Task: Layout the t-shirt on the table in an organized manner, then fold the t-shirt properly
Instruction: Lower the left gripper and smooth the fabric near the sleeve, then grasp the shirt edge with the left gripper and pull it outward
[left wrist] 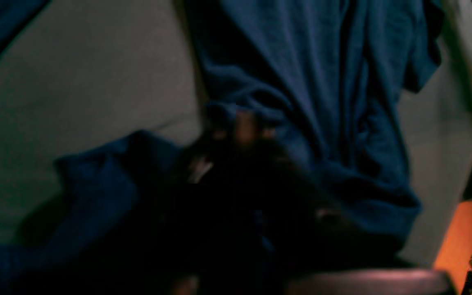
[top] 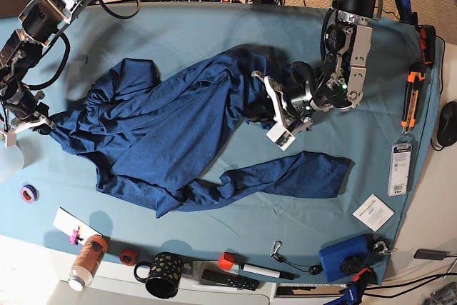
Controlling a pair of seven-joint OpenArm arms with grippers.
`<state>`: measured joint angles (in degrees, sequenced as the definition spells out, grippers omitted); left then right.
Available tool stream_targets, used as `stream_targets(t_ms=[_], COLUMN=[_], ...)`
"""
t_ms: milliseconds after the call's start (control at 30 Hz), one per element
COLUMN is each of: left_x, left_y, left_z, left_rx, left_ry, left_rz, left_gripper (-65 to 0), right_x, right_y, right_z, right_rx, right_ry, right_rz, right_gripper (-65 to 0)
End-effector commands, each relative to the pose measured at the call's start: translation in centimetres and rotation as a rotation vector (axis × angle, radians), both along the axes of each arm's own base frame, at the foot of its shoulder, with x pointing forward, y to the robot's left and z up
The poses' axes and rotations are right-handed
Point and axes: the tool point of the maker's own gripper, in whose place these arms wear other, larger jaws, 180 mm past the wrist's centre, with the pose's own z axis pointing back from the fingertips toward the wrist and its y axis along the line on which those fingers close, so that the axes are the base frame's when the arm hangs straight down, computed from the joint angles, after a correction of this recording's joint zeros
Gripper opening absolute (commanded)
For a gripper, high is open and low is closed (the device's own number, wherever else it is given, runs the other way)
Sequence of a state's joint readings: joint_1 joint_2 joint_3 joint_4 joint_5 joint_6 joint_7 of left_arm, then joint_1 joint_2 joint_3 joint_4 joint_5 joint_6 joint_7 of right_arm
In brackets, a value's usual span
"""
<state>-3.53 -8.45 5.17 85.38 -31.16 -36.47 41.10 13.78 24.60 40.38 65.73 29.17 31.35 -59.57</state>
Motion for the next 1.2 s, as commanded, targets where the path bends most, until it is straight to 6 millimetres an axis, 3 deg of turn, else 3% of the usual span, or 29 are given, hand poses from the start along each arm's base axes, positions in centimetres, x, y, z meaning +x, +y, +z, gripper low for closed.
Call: stream_targets(t_ms=[0,133,233,367,500,633,700,800,933,1167], left_x=[0.7,0.5,1.1,2.6,4.0,6.3,7.2,7.6,6.4,0.6], left_y=[-0.6,-1.0,0.2,3.7,8.5,13.2,14.6,15.7,15.8,14.3], left_z=[1.9,3.4,4.6,6.0,7.3,10.8,12.8,14.0,13.8,9.4], left_rx=[-0.058,-0.149,-0.235,-0.308,-0.328,-0.318,-0.281,-0.199,-0.2,-0.322], left_ry=[-0.048,-0.057,-0.033,-0.033,-0.071,-0.197,-0.258,-0.289,-0.244,-0.02], left_rz=[-0.01,-0.028,0.025,0.133,0.25,0.327,0.327,0.295,0.253,0.195], left_gripper=[-65.0,-65.0,-65.0,-65.0,-65.0,-65.0,-65.0,-65.0,-65.0,-65.0], right_x=[0.9,0.9,0.9,0.9,0.9,0.9,0.9,0.9,0.9,0.9], right_y=[-1.2,-1.2,-1.1,-1.2,-1.2,-1.2,-1.2,-1.2,-1.2,-1.2], right_z=[2.4,2.4,2.4,2.4,2.4,2.4,2.4,2.4,2.4,2.4], right_rx=[-0.035,-0.035,-0.035,-0.037,-0.037,-0.037,-0.037,-0.037,-0.037,-0.038], right_ry=[-0.063,-0.063,-0.061,-0.059,-0.06,-0.06,-0.06,-0.06,-0.059,-0.059], right_rz=[-0.005,-0.005,-0.005,-0.005,-0.005,-0.005,-0.005,-0.006,-0.005,-0.006], right_gripper=[-65.0,-65.0,-65.0,-65.0,-65.0,-65.0,-65.0,-65.0,-65.0,-65.0])
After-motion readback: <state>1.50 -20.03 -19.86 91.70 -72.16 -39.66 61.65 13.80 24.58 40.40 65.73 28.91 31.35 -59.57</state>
